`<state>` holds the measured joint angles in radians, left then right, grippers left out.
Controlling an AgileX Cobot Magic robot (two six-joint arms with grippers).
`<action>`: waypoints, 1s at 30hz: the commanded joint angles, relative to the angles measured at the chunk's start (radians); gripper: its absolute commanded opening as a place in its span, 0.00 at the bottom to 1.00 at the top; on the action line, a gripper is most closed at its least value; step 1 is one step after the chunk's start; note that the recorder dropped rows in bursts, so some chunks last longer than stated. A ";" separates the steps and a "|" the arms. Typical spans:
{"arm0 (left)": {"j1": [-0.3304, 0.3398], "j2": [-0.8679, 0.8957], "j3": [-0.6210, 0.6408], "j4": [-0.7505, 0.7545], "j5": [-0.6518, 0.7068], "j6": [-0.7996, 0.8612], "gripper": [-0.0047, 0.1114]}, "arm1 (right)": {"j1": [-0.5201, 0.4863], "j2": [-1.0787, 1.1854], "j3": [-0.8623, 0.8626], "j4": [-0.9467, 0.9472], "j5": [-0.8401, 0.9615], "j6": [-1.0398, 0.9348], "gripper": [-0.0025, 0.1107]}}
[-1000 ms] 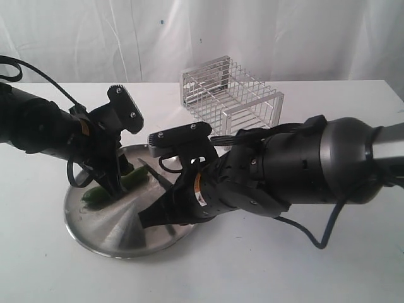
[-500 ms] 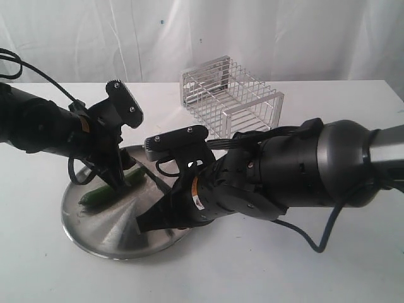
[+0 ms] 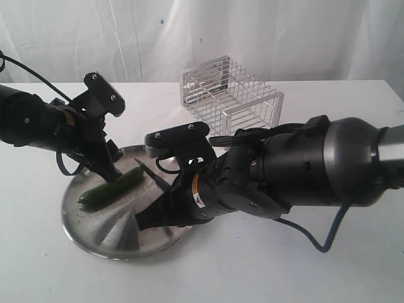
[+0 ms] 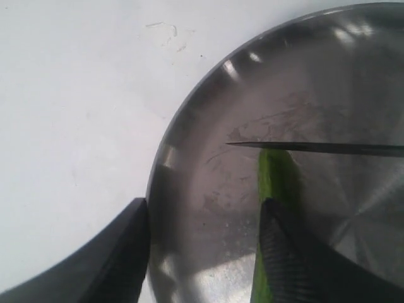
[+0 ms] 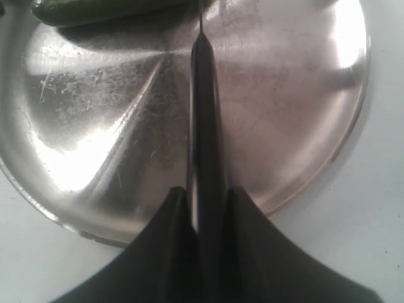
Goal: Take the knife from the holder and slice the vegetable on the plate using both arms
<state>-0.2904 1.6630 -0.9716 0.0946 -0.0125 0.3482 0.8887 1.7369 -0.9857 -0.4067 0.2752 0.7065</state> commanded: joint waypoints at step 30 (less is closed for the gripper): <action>0.003 -0.007 0.003 -0.012 -0.065 -0.260 0.40 | 0.020 0.016 -0.004 -0.012 0.010 0.008 0.07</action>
<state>-0.2904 1.6630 -0.9716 0.0946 -0.0448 0.2080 0.9065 1.7524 -0.9857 -0.4088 0.2807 0.7143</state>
